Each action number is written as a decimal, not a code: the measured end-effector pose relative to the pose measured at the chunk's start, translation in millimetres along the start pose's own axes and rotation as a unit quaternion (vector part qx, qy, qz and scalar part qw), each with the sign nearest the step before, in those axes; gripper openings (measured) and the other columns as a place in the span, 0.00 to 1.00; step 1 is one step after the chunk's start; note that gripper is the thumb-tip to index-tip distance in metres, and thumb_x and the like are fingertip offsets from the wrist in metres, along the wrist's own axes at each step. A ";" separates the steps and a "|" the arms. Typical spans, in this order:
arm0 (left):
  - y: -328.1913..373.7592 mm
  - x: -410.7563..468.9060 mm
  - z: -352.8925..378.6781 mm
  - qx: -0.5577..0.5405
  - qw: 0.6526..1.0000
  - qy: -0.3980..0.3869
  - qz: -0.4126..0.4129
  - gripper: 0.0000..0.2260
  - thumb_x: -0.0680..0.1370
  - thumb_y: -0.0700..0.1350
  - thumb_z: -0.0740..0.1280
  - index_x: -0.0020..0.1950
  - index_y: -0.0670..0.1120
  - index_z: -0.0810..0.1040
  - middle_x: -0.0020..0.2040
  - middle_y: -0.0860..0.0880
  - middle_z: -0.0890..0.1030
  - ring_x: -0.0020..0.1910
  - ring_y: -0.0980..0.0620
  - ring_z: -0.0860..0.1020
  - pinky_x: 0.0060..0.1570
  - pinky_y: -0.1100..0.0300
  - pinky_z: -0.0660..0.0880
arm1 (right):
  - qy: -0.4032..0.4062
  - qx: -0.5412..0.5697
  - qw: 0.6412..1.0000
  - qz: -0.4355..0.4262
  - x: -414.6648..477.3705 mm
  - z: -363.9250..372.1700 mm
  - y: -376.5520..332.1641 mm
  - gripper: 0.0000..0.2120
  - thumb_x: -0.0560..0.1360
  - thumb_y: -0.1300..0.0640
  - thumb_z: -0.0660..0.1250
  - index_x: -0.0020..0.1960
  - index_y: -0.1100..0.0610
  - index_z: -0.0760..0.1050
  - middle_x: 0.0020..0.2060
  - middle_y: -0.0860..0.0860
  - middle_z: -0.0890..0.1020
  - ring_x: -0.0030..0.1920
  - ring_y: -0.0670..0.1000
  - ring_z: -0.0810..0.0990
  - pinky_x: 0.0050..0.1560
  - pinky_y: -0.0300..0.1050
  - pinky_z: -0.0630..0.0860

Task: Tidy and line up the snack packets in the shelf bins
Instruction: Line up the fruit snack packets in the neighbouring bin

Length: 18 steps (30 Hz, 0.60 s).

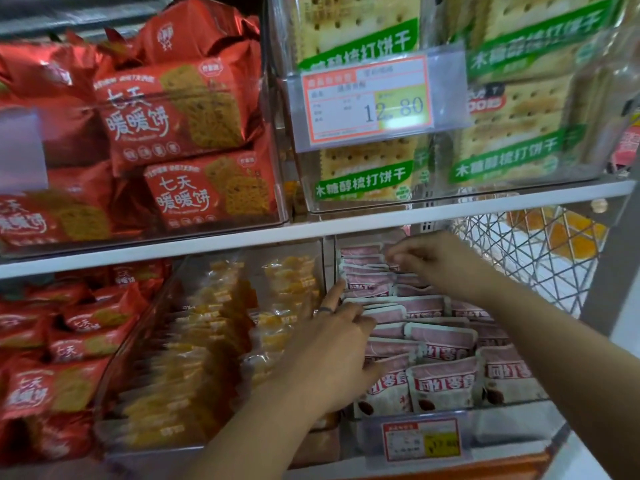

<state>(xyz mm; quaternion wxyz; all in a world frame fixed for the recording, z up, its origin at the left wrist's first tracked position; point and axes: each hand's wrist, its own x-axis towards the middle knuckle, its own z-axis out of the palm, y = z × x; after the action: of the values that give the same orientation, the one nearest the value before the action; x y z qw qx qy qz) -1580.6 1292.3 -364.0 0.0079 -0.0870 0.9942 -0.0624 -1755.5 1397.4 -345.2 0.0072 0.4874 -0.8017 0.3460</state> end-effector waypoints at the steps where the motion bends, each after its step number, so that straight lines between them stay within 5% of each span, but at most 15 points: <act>1: 0.2 -0.6 -1.4 -0.001 1.000 -0.003 0.001 0.31 0.76 0.67 0.54 0.74 0.52 0.63 0.76 0.51 0.60 0.77 0.50 0.42 0.72 0.42 0.42 | 0.012 -0.003 1.000 0.013 -3.6 -8.1 4.3 0.08 0.77 0.59 0.65 0.53 0.55 0.82 0.46 0.42 0.81 0.45 0.41 0.79 0.44 0.22 0.68; 3: 2.2 -1.5 -3.7 0.003 1.000 -0.009 -0.002 0.31 0.76 0.67 0.54 0.74 0.51 0.62 0.76 0.50 0.59 0.77 0.50 0.42 0.72 0.42 0.41 | -0.021 -0.067 0.997 0.028 -11.0 -15.4 14.6 0.09 0.77 0.58 0.65 0.55 0.54 0.81 0.51 0.47 0.83 0.48 0.46 0.81 0.50 0.34 0.72; 6: 12.2 -1.0 -6.4 0.037 0.999 -0.011 -0.011 0.34 0.77 0.66 0.53 0.77 0.49 0.55 0.78 0.47 0.52 0.77 0.47 0.42 0.71 0.41 0.37 | -0.117 -0.138 0.983 0.022 -20.8 -9.0 23.4 0.13 0.77 0.57 0.64 0.61 0.53 0.78 0.60 0.48 0.79 0.59 0.49 0.77 0.58 0.37 0.70; 10: 29.4 11.3 -8.7 0.054 0.998 -0.027 0.009 0.36 0.77 0.66 0.53 0.78 0.47 0.50 0.78 0.44 0.49 0.77 0.45 0.45 0.69 0.39 0.33 | -0.148 -0.187 0.971 -0.015 -29.4 -1.2 20.9 0.15 0.78 0.54 0.62 0.65 0.50 0.75 0.67 0.45 0.73 0.68 0.48 0.70 0.67 0.46 0.66; 18: 16.8 33.4 -8.3 0.055 0.996 -0.075 -0.004 0.48 0.67 0.75 0.59 0.78 0.49 0.52 0.78 0.47 0.55 0.76 0.47 0.51 0.69 0.35 0.36 | -0.110 -0.196 0.974 -0.013 -22.4 15.4 18.7 0.12 0.78 0.55 0.59 0.58 0.49 0.78 0.57 0.48 0.81 0.58 0.53 0.77 0.62 0.50 0.70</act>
<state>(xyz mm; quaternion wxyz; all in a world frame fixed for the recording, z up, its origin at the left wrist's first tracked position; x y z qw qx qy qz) -1616.6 1303.9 -358.0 0.0874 -0.0947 0.9855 -0.1107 -1753.5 1411.4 -375.0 0.0190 0.5220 -0.8434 0.1259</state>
